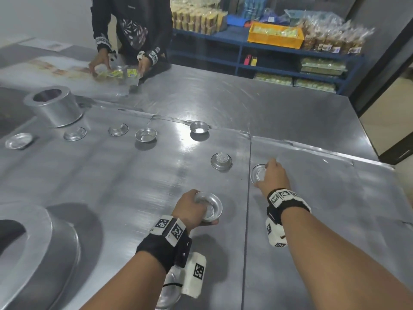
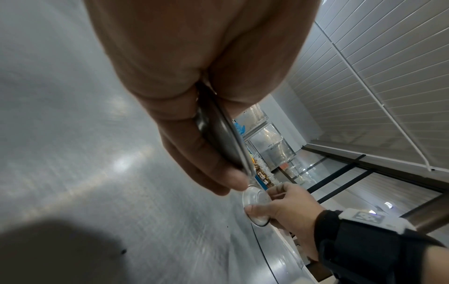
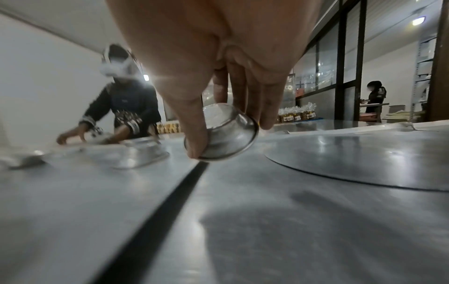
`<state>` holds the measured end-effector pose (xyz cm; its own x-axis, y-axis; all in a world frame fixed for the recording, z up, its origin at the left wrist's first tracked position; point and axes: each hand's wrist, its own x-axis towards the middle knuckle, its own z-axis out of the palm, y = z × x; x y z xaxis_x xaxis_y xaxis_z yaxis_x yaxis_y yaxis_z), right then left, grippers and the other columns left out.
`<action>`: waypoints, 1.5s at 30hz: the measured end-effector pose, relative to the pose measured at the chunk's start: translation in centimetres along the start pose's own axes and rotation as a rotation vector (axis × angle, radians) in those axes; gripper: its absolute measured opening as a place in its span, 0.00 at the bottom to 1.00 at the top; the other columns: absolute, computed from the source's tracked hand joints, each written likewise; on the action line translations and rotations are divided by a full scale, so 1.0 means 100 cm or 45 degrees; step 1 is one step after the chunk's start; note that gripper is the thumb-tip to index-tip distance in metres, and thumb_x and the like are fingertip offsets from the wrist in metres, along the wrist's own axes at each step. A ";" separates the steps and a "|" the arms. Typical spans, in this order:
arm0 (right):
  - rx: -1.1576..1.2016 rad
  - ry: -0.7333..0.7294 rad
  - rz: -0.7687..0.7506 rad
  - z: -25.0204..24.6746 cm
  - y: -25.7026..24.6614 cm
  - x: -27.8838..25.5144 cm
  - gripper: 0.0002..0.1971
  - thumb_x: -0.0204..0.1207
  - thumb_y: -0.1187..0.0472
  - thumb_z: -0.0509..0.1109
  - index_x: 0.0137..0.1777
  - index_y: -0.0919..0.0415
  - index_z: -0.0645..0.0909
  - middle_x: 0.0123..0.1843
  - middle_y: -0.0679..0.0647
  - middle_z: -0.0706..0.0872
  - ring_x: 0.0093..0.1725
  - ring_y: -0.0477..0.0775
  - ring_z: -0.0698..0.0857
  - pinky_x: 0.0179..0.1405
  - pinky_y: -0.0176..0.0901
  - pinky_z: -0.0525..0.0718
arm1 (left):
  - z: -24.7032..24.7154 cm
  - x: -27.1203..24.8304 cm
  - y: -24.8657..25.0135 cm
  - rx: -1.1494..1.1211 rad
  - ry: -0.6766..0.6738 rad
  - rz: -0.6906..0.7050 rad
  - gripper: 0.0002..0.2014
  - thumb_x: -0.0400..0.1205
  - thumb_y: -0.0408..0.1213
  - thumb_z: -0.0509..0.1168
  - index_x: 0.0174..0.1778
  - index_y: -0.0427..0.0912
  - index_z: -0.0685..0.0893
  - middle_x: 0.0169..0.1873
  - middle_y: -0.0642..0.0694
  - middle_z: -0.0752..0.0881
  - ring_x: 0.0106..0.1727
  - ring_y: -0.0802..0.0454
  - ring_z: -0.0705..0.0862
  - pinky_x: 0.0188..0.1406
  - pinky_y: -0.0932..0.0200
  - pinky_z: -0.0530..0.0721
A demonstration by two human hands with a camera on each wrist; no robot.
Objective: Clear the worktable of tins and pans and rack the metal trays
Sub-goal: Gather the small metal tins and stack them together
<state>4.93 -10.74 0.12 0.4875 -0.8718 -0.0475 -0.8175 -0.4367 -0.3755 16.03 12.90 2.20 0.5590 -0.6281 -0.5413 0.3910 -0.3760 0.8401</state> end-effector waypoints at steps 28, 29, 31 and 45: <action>1.033 -0.099 -0.374 0.012 -0.126 -0.253 0.32 0.63 0.59 0.87 0.64 0.47 0.76 0.66 0.33 0.82 0.65 0.32 0.83 0.65 0.28 0.80 | -0.085 -0.083 -0.013 -0.080 -0.133 0.083 0.14 0.79 0.25 0.67 0.61 0.33 0.81 0.53 0.26 0.88 0.52 0.28 0.90 0.52 0.30 0.89; 1.040 -0.142 -0.377 0.011 -0.126 -0.253 0.32 0.63 0.59 0.87 0.65 0.48 0.76 0.68 0.33 0.81 0.64 0.29 0.82 0.65 0.26 0.79 | -0.085 -0.085 -0.013 -0.046 -0.132 0.102 0.15 0.78 0.27 0.68 0.60 0.34 0.82 0.53 0.27 0.88 0.52 0.28 0.90 0.53 0.28 0.88; 1.048 -0.234 -0.379 0.010 -0.125 -0.250 0.33 0.64 0.60 0.87 0.67 0.49 0.76 0.67 0.32 0.80 0.64 0.25 0.80 0.67 0.25 0.78 | -0.088 -0.083 -0.015 0.010 -0.122 0.146 0.18 0.72 0.33 0.69 0.59 0.36 0.82 0.52 0.29 0.89 0.52 0.29 0.90 0.54 0.27 0.87; 0.549 -0.674 -0.551 0.007 -0.120 -0.177 0.46 0.60 0.58 0.88 0.79 0.54 0.73 0.73 0.50 0.81 0.70 0.42 0.81 0.70 0.33 0.78 | -0.095 -0.056 -0.022 -0.010 0.145 0.143 0.12 0.71 0.30 0.66 0.49 0.45 0.85 0.54 0.30 0.84 0.54 0.28 0.86 0.45 0.32 0.90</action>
<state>6.30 10.08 4.84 0.9025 -0.3772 -0.2077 -0.3856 -0.4929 -0.7800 18.96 23.74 3.08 0.6783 -0.5847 -0.4450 0.3267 -0.3024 0.8954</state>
